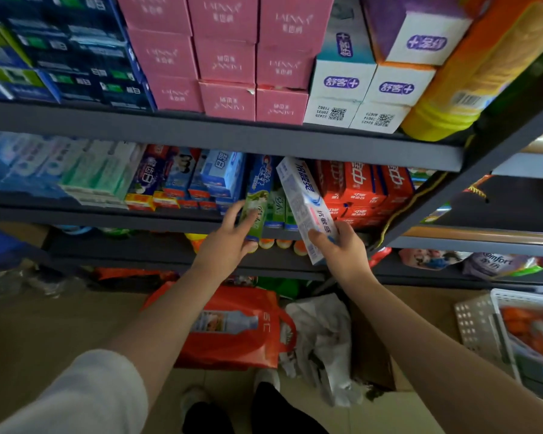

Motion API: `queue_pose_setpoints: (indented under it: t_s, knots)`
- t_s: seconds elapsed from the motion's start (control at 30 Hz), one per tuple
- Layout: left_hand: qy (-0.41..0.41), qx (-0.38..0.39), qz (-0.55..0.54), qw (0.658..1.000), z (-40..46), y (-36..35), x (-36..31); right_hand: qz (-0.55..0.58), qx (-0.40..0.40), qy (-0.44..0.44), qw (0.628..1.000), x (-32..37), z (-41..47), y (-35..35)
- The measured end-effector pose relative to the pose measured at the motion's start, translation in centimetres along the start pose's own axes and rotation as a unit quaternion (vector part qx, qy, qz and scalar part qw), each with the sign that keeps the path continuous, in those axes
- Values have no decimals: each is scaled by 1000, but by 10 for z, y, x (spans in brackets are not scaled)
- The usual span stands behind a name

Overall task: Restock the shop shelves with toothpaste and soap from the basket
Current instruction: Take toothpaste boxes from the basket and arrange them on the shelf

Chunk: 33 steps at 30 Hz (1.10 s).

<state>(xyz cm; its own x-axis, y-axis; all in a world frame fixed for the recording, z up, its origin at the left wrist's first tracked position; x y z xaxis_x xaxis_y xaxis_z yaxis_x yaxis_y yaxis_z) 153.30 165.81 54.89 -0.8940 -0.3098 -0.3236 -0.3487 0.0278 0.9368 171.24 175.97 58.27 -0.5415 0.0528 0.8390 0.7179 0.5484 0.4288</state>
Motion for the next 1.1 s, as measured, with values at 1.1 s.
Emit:
queue_pose_setpoints:
  t_s: [1.1]
  knots:
    - [195,-22,-610,768,-54,30,-38,5,181,125,975,22,-51,-56]
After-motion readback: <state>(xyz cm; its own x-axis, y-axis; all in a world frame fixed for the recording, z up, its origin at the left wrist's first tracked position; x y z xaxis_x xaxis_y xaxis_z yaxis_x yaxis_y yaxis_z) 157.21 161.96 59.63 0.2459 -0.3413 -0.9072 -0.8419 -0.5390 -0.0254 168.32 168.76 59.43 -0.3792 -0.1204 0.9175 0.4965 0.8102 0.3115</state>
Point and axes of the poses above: each hand's wrist, its own z-axis towards the middle knuckle, its own y-axis out of the back of the hand, x = y × z, the point moved 2 cm from there along z, towards the middle knuckle, and after that the axes turned 6 degrees about x, right-handed, at the moved point
